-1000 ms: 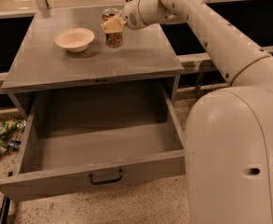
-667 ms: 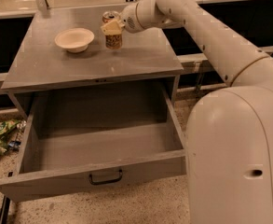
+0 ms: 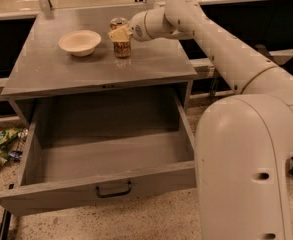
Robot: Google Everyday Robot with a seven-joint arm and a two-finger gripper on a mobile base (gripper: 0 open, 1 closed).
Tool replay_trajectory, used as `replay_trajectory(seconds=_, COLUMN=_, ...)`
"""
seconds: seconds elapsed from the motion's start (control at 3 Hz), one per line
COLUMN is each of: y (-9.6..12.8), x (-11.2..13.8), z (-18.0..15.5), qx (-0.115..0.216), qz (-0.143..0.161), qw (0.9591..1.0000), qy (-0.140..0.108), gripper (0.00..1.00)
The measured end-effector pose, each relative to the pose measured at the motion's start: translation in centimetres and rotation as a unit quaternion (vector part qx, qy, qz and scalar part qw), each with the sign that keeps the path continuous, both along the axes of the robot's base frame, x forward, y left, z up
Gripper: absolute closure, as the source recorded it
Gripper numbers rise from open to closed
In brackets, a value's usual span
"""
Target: Pick orange can from top drawer and place on counter
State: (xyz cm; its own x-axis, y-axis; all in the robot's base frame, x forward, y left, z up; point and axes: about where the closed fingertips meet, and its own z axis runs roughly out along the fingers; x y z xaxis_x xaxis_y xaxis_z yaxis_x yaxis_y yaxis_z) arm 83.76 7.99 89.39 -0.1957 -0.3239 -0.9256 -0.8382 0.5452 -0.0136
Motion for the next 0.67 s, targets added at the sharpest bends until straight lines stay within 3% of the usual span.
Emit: replay_trajectory(seconds=0.67, y=-0.59, x=1.05, z=-0.34, qx=-0.004, qz=-0.002, qw=1.0, qy=-0.004, gripper=0.05)
